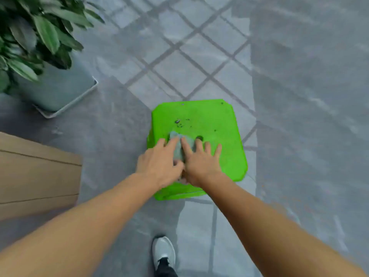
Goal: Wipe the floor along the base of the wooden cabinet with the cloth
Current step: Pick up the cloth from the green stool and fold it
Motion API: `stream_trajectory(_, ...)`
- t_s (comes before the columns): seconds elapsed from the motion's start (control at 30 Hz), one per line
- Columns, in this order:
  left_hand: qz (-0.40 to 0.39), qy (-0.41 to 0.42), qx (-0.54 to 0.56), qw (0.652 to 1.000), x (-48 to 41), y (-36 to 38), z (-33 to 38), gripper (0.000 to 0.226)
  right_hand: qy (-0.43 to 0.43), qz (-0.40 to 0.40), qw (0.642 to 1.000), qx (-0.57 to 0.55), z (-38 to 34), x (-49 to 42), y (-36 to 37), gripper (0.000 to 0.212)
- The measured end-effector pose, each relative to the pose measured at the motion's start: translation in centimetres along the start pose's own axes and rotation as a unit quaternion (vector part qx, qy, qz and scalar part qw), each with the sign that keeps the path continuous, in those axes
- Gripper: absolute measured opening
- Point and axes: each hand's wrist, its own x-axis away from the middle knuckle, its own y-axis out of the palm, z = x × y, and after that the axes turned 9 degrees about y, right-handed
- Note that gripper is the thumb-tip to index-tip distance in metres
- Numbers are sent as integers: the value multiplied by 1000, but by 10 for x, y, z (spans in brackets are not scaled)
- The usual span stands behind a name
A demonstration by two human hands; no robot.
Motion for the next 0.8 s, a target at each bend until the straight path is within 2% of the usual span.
stream_trajectory(0.1,136,1,8,991,-22,46,-19,60,36,176,982,-60,3,-22,50,65)
stream_trajectory(0.17,223,8,-1,975,-26,69,-26,52,47,254,961,-100,2,-24,66,58)
stream_trajectory(0.23,300,33,40,952,-28,83,-35,42,46,298,943,-140,-10,-22,76,53)
stream_trajectory(0.33,353,87,233,902,-12,94,-62,32,5,314,920,-234,-48,0,90,44)
stream_trajectory(0.43,375,15,394,839,40,122,-113,27,-127,281,915,-261,-100,35,126,38)
stream_trajectory(0.53,387,-140,443,796,96,157,-177,23,-189,141,907,-348,-160,48,179,30)
stream_trajectory(0.6,371,-234,405,802,119,182,-228,23,-187,31,902,-388,-202,38,222,31)
stream_trajectory(0.67,349,-267,387,811,121,206,-285,28,-185,-38,903,-386,-242,7,267,35)
stream_trajectory(0.8,332,-275,332,839,86,266,-390,35,-249,-45,909,-331,-308,-102,361,36)
